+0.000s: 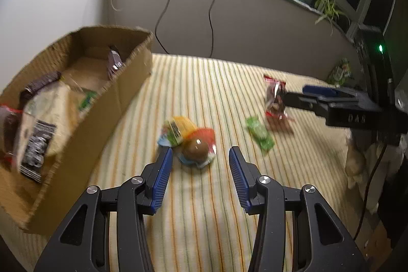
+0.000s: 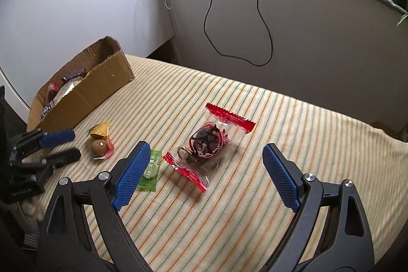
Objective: Organize snacks
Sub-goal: 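Close the right gripper on the red-ended candy bag while the left grasps the egg candy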
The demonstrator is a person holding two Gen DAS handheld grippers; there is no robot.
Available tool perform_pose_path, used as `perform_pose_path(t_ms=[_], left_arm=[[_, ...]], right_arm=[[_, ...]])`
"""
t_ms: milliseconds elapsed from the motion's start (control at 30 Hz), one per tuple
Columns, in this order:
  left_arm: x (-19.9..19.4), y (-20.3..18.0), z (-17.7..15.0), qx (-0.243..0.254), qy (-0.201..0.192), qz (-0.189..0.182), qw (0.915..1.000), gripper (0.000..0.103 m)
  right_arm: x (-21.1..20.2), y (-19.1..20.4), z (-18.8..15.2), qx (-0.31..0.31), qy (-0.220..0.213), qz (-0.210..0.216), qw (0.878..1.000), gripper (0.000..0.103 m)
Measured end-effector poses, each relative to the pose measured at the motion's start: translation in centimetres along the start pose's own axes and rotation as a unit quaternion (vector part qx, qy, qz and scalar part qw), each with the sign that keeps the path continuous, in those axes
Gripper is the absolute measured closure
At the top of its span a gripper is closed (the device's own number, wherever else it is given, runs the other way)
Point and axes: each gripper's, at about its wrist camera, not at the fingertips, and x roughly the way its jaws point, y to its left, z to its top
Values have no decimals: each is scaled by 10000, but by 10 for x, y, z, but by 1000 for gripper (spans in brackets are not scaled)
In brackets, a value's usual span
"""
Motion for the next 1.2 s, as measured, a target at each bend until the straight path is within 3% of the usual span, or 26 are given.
perform_pose_path(t_ms=[233, 533, 600, 733, 800, 867, 967, 1067, 1200], left_arm=[[23, -4, 4, 124, 248, 112, 9996, 58], [32, -8, 9, 258, 240, 186, 9992, 58], [33, -7, 8, 265, 215, 186, 9992, 59], [32, -8, 7, 255, 195, 181, 9993, 59], [31, -8, 6, 258, 171, 184, 9994, 60], [29, -10, 6, 276, 134, 187, 9994, 63], [25, -9, 6, 331, 102, 207, 9992, 69], [21, -8, 8, 296, 38, 241, 9993, 80], [20, -5, 6, 311, 35, 163, 9994, 80]], right_arm=[[16, 5, 1, -63, 169, 76, 9998, 12], [37, -1, 5, 90, 349, 100, 9993, 21], [41, -4, 6, 162, 406, 119, 9990, 30], [44, -5, 7, 164, 430, 63, 9989, 40], [45, -5, 8, 158, 438, 32, 9989, 53], [44, -7, 9, 189, 438, 41, 9989, 60], [42, -10, 8, 245, 426, 87, 9988, 64], [38, -11, 6, 271, 405, 89, 9988, 66], [33, -12, 5, 290, 371, 82, 9989, 67]])
